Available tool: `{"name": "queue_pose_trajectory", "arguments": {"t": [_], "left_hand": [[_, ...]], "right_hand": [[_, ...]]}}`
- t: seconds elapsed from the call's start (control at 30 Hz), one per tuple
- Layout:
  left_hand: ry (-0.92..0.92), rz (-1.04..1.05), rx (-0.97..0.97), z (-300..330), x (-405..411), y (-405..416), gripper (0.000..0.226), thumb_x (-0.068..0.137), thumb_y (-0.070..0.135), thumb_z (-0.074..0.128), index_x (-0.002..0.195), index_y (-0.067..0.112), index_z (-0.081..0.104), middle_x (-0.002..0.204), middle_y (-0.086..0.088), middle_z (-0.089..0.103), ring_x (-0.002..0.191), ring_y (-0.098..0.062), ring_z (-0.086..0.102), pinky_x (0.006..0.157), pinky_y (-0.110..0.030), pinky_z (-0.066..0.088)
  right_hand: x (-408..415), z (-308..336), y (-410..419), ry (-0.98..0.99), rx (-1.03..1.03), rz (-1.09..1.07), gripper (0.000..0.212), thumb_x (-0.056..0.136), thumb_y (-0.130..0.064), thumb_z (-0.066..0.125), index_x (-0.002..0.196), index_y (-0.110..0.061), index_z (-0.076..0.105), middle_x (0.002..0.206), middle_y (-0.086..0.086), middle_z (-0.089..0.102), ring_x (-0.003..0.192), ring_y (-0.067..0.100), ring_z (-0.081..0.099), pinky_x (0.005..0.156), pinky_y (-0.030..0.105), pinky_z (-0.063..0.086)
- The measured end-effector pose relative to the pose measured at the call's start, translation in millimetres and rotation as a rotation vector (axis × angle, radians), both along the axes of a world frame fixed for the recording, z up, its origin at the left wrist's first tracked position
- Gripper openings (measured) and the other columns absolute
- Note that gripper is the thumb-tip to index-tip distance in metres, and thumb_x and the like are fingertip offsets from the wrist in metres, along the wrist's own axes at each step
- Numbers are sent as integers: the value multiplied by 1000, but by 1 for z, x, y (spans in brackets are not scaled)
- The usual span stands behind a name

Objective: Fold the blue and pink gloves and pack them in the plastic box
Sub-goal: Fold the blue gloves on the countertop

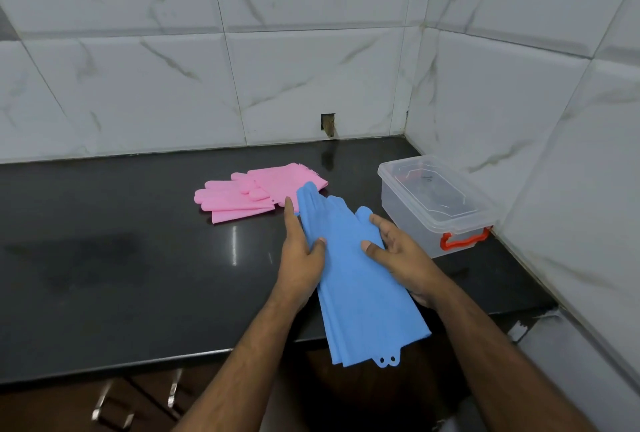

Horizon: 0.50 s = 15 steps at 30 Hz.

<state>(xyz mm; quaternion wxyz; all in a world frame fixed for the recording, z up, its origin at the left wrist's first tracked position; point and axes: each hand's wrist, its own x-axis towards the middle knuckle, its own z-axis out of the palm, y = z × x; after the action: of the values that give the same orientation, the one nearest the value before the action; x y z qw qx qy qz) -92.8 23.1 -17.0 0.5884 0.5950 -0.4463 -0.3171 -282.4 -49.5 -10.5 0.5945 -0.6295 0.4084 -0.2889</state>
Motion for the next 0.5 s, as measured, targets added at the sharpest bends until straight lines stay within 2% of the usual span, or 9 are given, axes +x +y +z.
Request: {"name": "queue_pose_trajectory", "arguments": {"t": [0.07, 0.17, 0.2, 0.27, 0.33, 0.43, 0.5], "left_hand": [[-36, 69, 6, 2, 0, -1, 92, 101, 6, 55, 161, 43, -5, 144, 8, 51, 119, -3, 60, 104, -39, 54], [-81, 143, 23, 4, 2, -3, 91, 100, 7, 56, 163, 35, -3, 144, 5, 53, 120, -13, 61, 106, -45, 51], [-93, 152, 40, 4, 2, -3, 90, 100, 9, 57, 164, 34, -2, 147, 4, 52, 122, -15, 61, 107, -45, 51], [-126, 148, 66, 4, 2, -3, 90, 99, 11, 57, 164, 32, -1, 147, 4, 52, 121, -16, 60, 106, -45, 52], [-150, 137, 69, 4, 1, -2, 89, 97, 10, 58, 164, 30, 2, 139, 8, 53, 116, -15, 60, 103, -44, 53], [-153, 125, 69, 4, 1, -2, 89, 94, 8, 58, 163, 29, 7, 130, 13, 53, 109, -14, 62, 95, -42, 56], [-165, 126, 74, 5, 0, -1, 90, 91, 6, 57, 163, 28, 8, 131, 10, 55, 106, -14, 64, 88, -37, 57]], "right_hand": [[1, 0, 2, 3, -11, 0, 69, 93, -43, 68, 154, -40, 35, 143, -16, 53, 120, 12, 63, 97, 39, 58], [3, 2, 7, -8, -36, -16, 65, 95, -45, 65, 153, -39, 36, 141, -18, 54, 116, 10, 65, 75, 31, 62], [3, 2, 8, -1, -55, -28, 63, 96, -43, 64, 153, -38, 36, 141, -18, 55, 116, 10, 66, 73, 30, 62], [4, 1, 10, 19, -99, -62, 60, 99, -35, 63, 153, -36, 38, 143, -15, 56, 118, 13, 65, 84, 36, 63], [3, 0, 11, 5, -133, -96, 57, 100, -26, 63, 152, -35, 41, 144, -14, 56, 120, 14, 64, 96, 41, 58], [3, 1, 11, -17, -161, -143, 52, 100, -20, 63, 147, -36, 47, 140, -18, 59, 118, 12, 66, 95, 39, 58], [5, 1, 11, -7, -187, -181, 47, 100, -20, 63, 143, -36, 52, 132, -21, 61, 114, 10, 67, 90, 31, 60]]}}
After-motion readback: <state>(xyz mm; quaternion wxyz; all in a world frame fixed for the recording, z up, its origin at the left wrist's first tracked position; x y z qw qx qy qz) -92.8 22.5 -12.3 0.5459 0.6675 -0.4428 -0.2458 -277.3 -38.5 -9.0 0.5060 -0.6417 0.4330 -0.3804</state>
